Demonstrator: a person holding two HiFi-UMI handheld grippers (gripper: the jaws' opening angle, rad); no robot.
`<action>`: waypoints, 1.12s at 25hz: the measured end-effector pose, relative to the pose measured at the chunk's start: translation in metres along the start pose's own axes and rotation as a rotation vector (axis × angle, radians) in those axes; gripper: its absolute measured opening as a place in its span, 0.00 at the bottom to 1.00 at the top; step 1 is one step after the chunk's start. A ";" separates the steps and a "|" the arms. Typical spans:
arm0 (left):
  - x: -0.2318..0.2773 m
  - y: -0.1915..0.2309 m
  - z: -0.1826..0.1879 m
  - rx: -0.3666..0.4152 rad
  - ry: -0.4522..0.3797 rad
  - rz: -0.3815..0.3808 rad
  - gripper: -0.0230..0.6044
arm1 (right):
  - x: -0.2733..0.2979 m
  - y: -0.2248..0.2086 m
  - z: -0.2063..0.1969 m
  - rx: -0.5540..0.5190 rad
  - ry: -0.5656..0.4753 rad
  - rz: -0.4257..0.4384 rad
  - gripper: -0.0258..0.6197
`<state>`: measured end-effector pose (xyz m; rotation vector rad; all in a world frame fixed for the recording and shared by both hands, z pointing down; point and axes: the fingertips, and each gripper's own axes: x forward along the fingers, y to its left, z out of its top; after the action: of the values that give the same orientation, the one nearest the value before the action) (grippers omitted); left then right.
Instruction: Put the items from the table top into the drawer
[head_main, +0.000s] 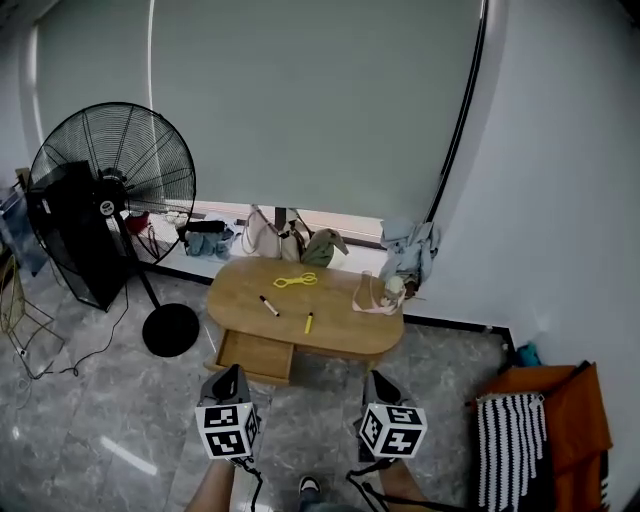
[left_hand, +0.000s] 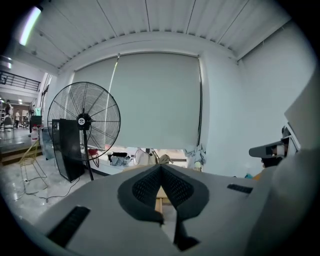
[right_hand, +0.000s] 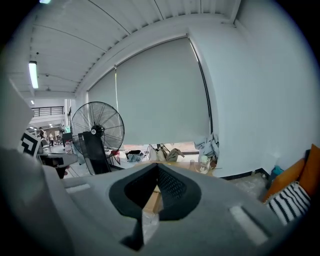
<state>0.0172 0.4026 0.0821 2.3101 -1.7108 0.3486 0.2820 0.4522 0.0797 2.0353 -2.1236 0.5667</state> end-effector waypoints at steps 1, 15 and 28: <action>0.010 -0.004 0.004 -0.002 -0.004 0.001 0.03 | 0.010 -0.006 0.006 -0.003 0.000 0.006 0.05; 0.108 -0.023 0.028 0.013 0.024 0.037 0.03 | 0.115 -0.059 0.038 0.014 0.040 0.064 0.05; 0.182 0.018 0.040 -0.017 0.033 0.065 0.03 | 0.197 -0.062 0.042 0.032 0.100 0.063 0.05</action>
<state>0.0540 0.2202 0.1058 2.2282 -1.7696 0.3809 0.3354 0.2527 0.1226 1.9195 -2.1399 0.7008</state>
